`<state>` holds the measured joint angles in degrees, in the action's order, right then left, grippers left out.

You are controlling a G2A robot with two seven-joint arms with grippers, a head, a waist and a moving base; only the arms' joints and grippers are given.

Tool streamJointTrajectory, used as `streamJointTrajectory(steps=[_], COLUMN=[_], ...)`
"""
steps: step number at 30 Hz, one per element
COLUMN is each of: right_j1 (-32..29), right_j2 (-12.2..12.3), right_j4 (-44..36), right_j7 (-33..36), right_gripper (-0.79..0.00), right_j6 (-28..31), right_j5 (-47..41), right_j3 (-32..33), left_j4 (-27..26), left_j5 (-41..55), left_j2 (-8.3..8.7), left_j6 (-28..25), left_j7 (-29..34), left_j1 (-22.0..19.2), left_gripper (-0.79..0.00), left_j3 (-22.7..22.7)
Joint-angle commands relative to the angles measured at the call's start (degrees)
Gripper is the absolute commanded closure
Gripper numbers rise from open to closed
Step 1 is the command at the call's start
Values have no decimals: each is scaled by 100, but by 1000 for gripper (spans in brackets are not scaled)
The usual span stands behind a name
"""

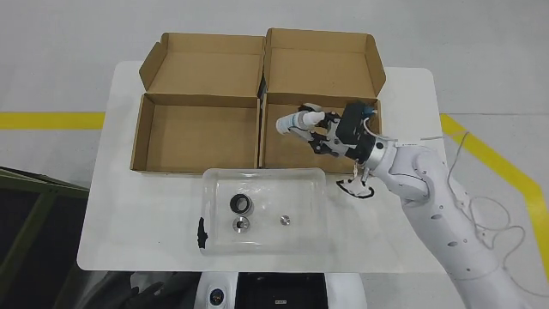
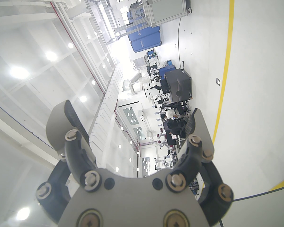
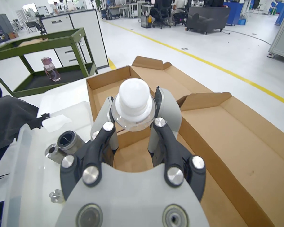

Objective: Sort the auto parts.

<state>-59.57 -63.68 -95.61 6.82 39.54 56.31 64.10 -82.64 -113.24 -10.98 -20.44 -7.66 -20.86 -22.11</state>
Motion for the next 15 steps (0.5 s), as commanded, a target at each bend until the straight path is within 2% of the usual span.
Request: streamJointTrajectory(steps=[1,15], right_j1=[166,1113], right_j2=[-30,-291], right_j4=[140,1334], right_j7=[141,744], right_gripper=[0,0], right_j6=[-102,-486], right_j5=[0,82], right_j3=[-100,-865], left_j4=[0,0], left_j5=[0,0], left_j2=[0,0], left_j6=[0,0], left_j7=[0,0], left_j1=[0,0], left_gripper=[-785,-785], left_j3=[0,0])
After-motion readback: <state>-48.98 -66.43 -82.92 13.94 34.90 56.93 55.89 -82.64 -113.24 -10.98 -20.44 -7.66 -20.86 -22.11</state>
